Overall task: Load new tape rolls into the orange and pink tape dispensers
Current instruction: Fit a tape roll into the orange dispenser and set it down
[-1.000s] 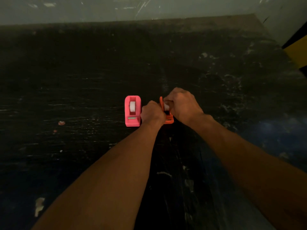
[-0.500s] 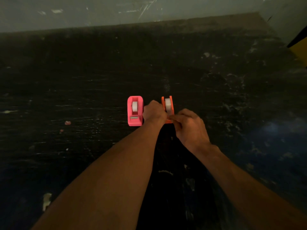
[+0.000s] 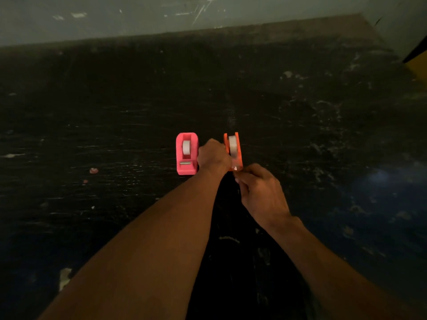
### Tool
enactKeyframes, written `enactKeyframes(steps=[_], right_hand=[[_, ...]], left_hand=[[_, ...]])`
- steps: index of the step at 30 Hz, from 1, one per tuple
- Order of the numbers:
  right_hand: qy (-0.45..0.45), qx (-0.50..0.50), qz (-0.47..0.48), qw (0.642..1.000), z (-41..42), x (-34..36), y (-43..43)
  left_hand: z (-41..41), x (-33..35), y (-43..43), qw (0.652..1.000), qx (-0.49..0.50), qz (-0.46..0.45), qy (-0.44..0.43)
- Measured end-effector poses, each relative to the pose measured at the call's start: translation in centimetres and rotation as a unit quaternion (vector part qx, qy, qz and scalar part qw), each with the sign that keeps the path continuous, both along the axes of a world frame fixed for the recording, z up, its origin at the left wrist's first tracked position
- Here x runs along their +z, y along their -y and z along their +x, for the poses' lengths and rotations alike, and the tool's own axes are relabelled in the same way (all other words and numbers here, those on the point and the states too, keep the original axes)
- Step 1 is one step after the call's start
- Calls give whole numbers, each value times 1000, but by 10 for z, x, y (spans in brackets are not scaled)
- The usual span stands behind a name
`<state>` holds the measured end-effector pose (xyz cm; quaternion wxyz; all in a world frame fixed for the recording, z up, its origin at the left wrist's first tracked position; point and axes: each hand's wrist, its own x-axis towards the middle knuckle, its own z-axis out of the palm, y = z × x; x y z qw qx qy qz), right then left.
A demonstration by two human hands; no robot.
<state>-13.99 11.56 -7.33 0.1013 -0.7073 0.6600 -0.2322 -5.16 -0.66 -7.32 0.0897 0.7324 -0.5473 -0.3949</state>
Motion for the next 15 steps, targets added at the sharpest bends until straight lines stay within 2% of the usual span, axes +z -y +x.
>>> enactKeyframes(steps=[15], right_hand=[[-48, -15, 8, 999, 0, -11, 10]], left_hand=[[-1, 1, -1, 1000, -17, -3, 18]])
